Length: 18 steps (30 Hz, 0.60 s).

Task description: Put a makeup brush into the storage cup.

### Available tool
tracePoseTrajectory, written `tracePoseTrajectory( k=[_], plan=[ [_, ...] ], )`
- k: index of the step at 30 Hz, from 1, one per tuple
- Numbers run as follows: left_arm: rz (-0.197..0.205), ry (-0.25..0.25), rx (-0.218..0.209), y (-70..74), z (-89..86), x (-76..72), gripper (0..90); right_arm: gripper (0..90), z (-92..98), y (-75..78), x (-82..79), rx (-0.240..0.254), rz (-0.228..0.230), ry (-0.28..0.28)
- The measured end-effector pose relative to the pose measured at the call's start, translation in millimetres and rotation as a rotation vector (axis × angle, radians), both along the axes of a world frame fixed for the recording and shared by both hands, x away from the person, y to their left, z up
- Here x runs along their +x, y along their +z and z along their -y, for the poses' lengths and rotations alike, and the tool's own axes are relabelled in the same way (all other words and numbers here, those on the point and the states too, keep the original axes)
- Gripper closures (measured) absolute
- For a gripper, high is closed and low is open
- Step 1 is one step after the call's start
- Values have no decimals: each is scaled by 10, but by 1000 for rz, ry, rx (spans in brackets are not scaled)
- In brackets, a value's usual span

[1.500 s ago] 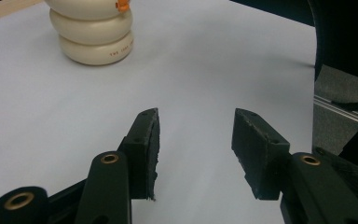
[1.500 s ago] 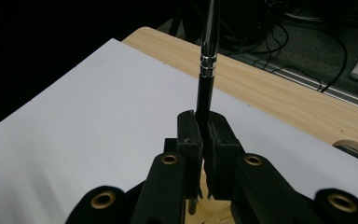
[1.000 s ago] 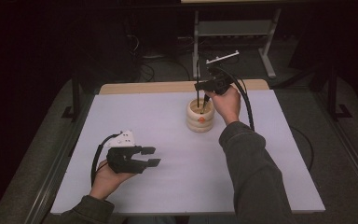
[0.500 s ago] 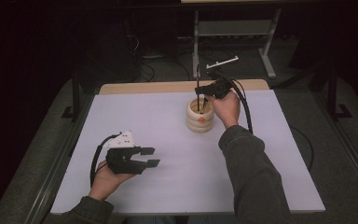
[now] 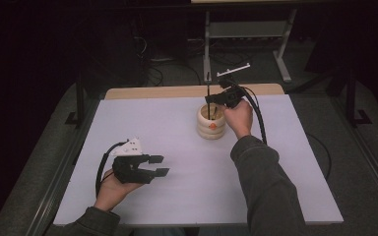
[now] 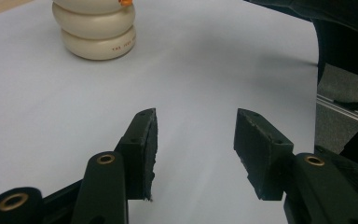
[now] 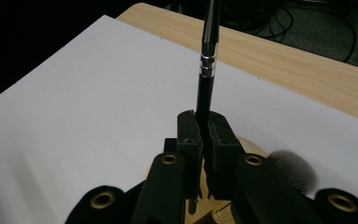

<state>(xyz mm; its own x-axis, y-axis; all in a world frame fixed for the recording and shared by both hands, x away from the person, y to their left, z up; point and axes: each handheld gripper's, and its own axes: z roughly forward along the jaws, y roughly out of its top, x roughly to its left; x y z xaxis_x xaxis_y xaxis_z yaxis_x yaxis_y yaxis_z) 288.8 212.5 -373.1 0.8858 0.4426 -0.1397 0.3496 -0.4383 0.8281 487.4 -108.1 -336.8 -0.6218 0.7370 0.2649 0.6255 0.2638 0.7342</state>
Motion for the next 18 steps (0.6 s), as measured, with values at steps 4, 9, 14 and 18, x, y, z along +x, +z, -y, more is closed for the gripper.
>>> tracePoseTrajectory(
  k=[4, 9, 14, 18],
  plan=[
    [-1, 0, -1, -2, -2, 3, 491, 850, -8, -26, -13, 2, 5, -1],
    [-8, 1, -2, -9, 8, -1, 491, 844, -22, -61, -20, 0, -6, -2],
    [-16, 9, -2, -18, 4, -3, 491, 730, 3, -87, -34, -7, -14, -13],
    [-5, 1, 10, -23, 6, 8, 491, 675, 51, -81, -78, -10, -18, -17]
  ],
)
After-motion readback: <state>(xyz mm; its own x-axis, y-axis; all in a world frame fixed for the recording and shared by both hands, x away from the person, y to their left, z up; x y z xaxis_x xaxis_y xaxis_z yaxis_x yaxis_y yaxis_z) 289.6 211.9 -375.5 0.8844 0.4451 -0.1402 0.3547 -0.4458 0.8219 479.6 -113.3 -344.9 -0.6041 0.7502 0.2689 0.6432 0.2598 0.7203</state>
